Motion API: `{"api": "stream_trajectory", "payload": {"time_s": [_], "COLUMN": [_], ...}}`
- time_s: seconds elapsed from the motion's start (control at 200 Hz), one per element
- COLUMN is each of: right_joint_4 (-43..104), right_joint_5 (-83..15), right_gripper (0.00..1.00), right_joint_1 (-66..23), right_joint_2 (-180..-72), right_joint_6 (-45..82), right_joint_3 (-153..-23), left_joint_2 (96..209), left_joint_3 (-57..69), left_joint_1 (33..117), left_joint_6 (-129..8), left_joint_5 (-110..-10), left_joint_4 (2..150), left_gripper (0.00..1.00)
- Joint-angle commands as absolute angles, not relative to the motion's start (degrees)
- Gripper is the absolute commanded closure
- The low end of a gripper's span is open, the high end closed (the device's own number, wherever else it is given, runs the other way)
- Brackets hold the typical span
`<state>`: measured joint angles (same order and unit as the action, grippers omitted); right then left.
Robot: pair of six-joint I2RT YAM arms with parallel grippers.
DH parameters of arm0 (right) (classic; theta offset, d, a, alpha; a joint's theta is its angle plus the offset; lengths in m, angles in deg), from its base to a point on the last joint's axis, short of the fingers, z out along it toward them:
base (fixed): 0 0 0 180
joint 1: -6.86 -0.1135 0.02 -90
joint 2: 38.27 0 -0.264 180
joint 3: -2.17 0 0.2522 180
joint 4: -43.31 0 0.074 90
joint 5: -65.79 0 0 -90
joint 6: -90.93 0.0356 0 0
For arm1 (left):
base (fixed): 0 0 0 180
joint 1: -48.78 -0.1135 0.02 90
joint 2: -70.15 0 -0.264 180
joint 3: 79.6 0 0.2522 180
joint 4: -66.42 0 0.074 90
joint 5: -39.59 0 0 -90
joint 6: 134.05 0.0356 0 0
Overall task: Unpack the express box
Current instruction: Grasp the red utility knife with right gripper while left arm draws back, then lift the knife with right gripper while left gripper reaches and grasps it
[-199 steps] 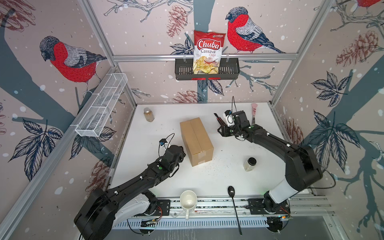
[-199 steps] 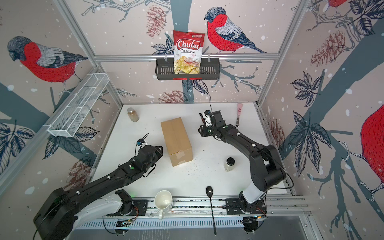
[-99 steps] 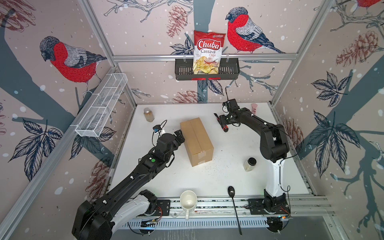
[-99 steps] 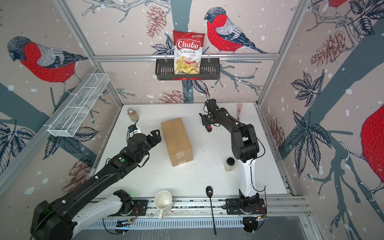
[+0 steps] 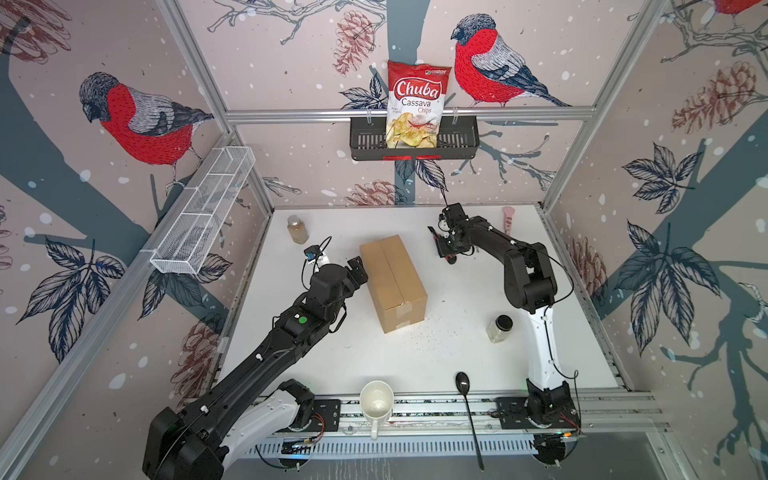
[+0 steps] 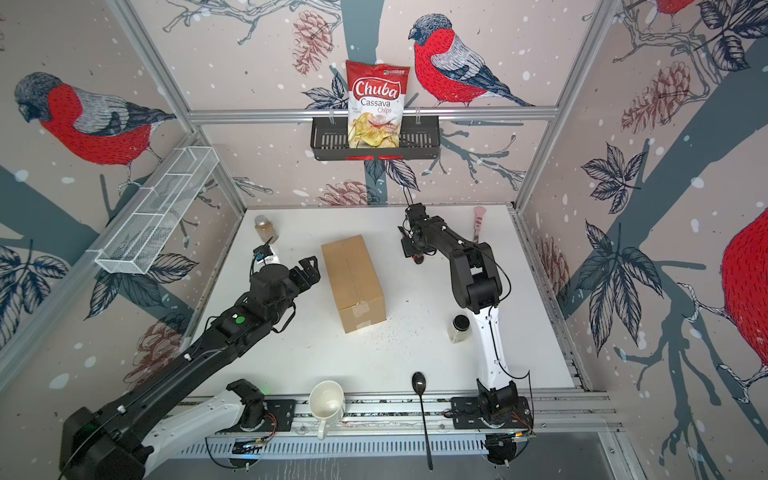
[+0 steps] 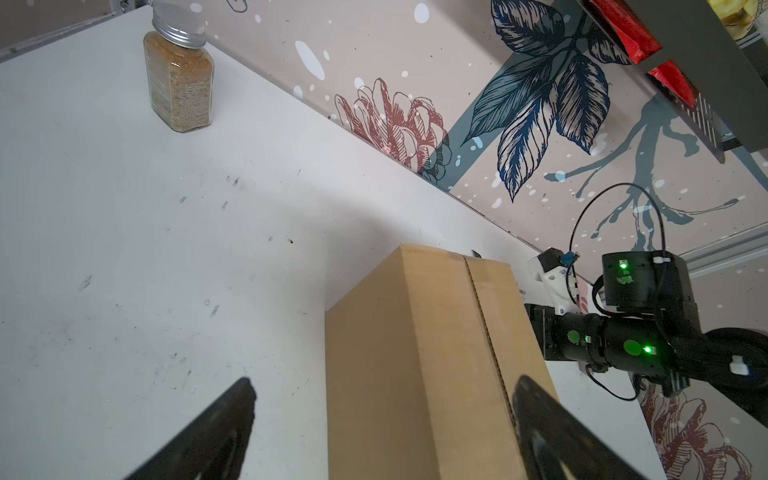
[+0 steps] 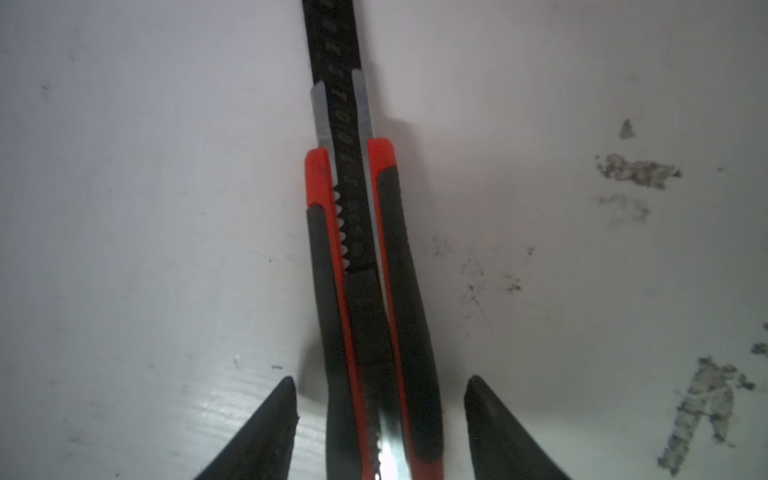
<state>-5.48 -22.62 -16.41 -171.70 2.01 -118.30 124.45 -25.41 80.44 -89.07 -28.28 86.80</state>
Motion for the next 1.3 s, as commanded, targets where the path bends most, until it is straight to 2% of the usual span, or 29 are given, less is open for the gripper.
{"api": "stream_trajectory", "payload": {"time_s": [0.0,0.085,0.275,0.52,0.67,0.75,1.101,1.296], "right_joint_4": [-6.9,-7.2,-8.2,-9.0,-8.7,-7.5,-5.9,-5.8], "right_joint_5": [-21.1,-21.0,-20.8,-20.9,-21.2,-22.3,-24.2,-25.2], "right_gripper": [0.39,0.41,0.54,0.54,0.72,0.78,0.84,0.85], "right_joint_1": [-16.7,-16.7,-16.8,-16.8,-16.5,-16.1,-15.2,-15.3], "right_joint_2": [-172.5,-172.9,-172.8,-172.0,-171.0,-169.3,-160.5,-154.9], "right_joint_6": [1.0,0.8,0.6,0.9,1.8,2.2,3.0,3.2], "right_joint_3": [-118.7,-118.9,-118.8,-116.9,-115.0,-113.3,-107.2,-104.2], "left_joint_2": [124.5,125.1,125.9,128.5,131.0,133.1,147.3,156.6], "left_joint_3": [-25.3,-25.0,-23.6,-19.8,-17.0,-14.5,-5.8,0.5], "left_joint_1": [80.3,80.3,80.3,80.3,80.3,80.3,80.3,80.5], "left_joint_6": [-88.3,-88.2,-87.5,-85.3,-83.6,-82.3,-82.4,-84.0], "left_joint_5": [-29.1,-29.6,-30.4,-32.8,-36.0,-38.5,-56.5,-62.4], "left_joint_4": [85.6,85.6,85.4,84.8,83.9,84.0,77.5,74.6], "left_gripper": [0.04,0.04,0.04,0.04,0.04,0.04,0.04,0.05]}}
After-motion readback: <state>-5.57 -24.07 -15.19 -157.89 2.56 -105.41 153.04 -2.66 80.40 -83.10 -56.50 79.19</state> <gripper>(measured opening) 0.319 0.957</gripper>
